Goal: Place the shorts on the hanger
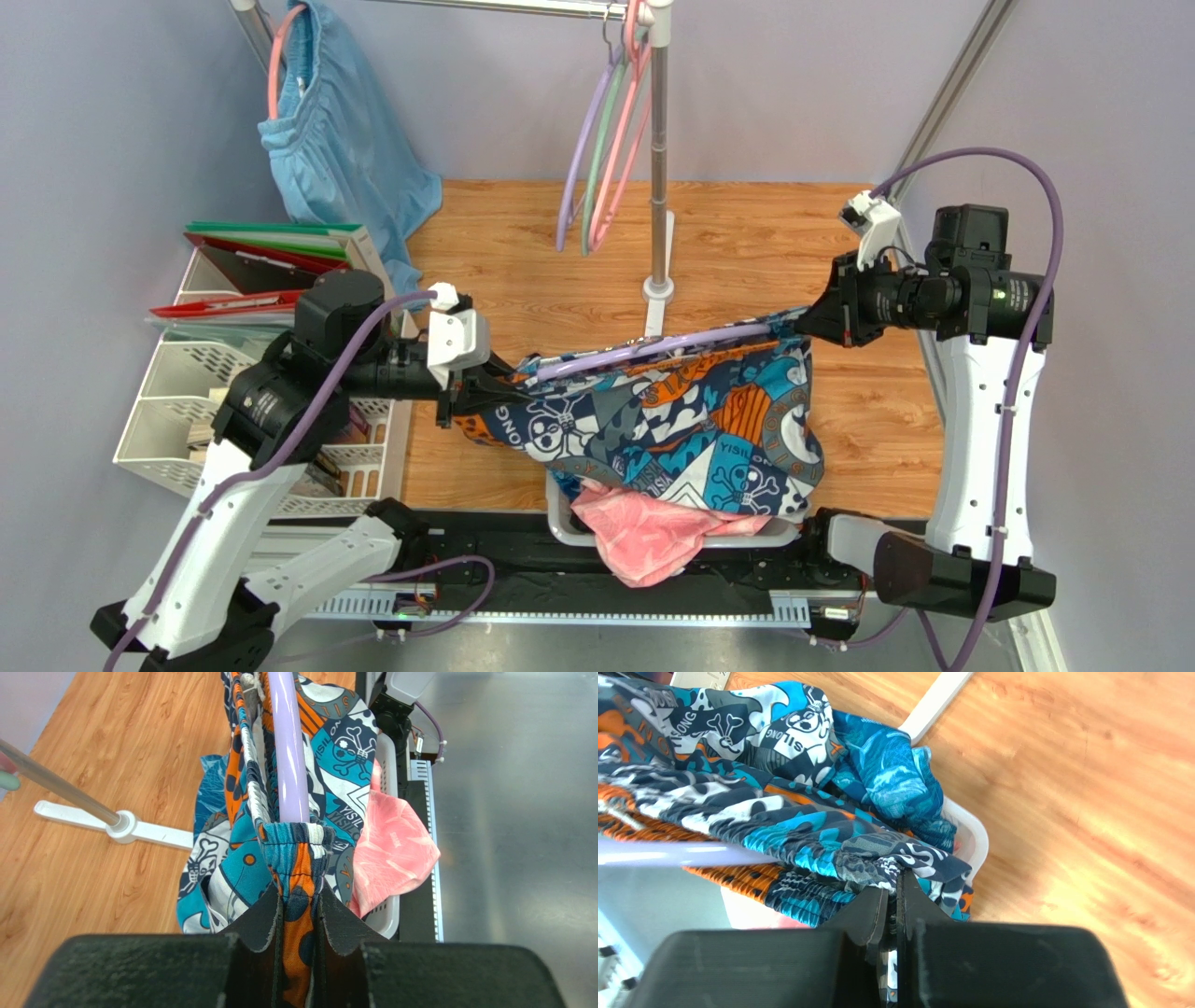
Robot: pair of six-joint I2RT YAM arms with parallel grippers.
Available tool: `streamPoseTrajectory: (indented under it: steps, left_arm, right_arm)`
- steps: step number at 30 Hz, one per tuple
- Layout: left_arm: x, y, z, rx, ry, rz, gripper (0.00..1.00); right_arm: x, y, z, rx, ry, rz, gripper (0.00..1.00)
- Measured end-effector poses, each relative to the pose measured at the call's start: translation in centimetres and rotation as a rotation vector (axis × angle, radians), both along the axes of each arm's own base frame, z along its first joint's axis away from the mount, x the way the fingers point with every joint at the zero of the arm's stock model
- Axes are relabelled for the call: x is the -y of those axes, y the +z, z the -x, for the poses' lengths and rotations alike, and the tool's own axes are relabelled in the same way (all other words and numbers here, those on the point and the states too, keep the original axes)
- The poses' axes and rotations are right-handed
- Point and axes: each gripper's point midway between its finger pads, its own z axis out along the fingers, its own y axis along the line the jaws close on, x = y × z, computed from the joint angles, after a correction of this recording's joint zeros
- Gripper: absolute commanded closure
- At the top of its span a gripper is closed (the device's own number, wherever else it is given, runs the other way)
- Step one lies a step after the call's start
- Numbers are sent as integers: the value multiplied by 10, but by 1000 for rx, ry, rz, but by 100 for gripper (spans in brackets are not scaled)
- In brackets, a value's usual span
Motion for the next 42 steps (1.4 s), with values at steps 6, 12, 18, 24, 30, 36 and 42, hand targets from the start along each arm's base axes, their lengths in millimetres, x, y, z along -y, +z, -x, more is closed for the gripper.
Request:
streamPoseTrajectory:
  steps: [6, 12, 18, 24, 30, 36, 42]
  left_arm:
    - [10, -1, -16, -27, 6, -8, 100]
    - [13, -2, -17, -53, 2, -6, 100]
    - [13, -1, -13, -73, -8, 2, 100]
    - [13, 0, -10, -99, -10, 7, 100]
    - [15, 11, -2, -123, -47, 27, 100]
    - [18, 19, 2, -144, -82, 32, 100]
    - [18, 18, 10, -202, -125, 12, 100]
  right_arm:
    - [-20, 17, 7, 76, 87, 59, 86]
    - [-36, 34, 8, 151, 147, 118, 50]
    - [-40, 53, 0, 261, 193, 164, 16]
    - [-47, 80, 8, 417, 293, 191, 22]
    - [-89, 114, 49, 562, 515, 105, 32]
    - [-134, 115, 97, 547, 760, 15, 35]
    - [-164, 100, 115, 501, 902, 25, 52]
